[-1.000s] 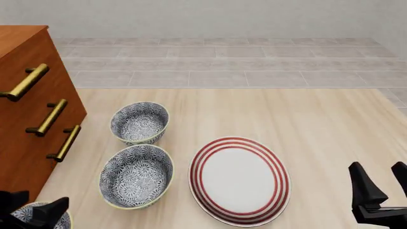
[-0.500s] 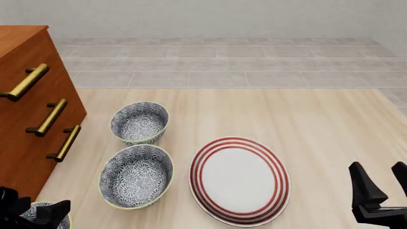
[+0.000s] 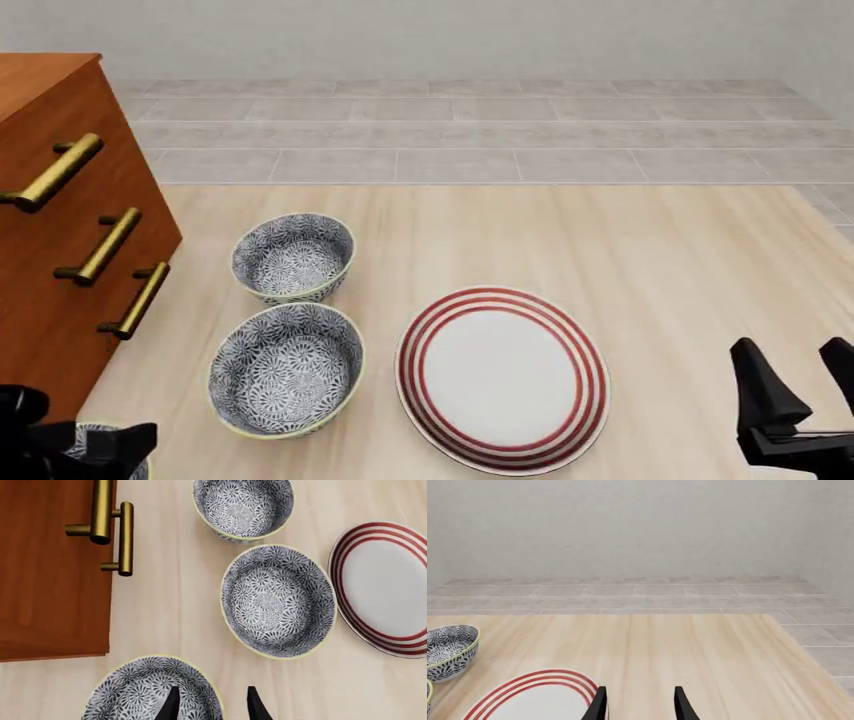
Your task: Put the bowl at the front on the plate.
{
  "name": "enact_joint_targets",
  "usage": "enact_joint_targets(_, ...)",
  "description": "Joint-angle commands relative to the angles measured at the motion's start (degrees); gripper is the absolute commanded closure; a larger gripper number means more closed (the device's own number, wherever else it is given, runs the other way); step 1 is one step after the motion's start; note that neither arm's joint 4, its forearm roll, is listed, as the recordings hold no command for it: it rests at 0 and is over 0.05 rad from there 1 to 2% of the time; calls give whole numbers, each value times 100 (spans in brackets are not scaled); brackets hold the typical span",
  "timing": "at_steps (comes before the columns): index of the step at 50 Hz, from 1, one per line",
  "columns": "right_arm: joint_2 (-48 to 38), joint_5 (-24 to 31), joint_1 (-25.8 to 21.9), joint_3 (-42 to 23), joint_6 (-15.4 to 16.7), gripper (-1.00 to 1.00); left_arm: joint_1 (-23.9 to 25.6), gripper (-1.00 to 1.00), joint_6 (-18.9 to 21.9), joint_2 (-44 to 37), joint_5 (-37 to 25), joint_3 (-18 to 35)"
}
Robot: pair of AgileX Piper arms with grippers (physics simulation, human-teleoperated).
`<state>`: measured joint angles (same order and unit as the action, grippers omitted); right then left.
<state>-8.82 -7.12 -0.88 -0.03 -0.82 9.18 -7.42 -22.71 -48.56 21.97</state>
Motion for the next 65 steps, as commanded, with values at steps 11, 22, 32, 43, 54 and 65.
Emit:
enact_joint_targets(11,-92,-88,2,-2,-3,-100,-215,-100,73,10,-33,-154)
enact_joint_targets(22,-54,-51,17,-2,-16,-100,-174,-100,5,10,-79,-173)
enact_joint_targets(32,-4,-5,31,-3,-18,-100,-123,-100,-116,2,-102,-220)
enact_joint_targets(43,-51,-50,20,-3,-10,-100,-135,-100,-184,22,-101,-290)
enact_joint_targets(54,-40,-38,41,-2,-27,-100,-139,-100,-243,-16,-44,-394)
enact_joint_targets(65,-31,-31,50,-3,-33,-100,-126,-100,-303,-18,-59,-433)
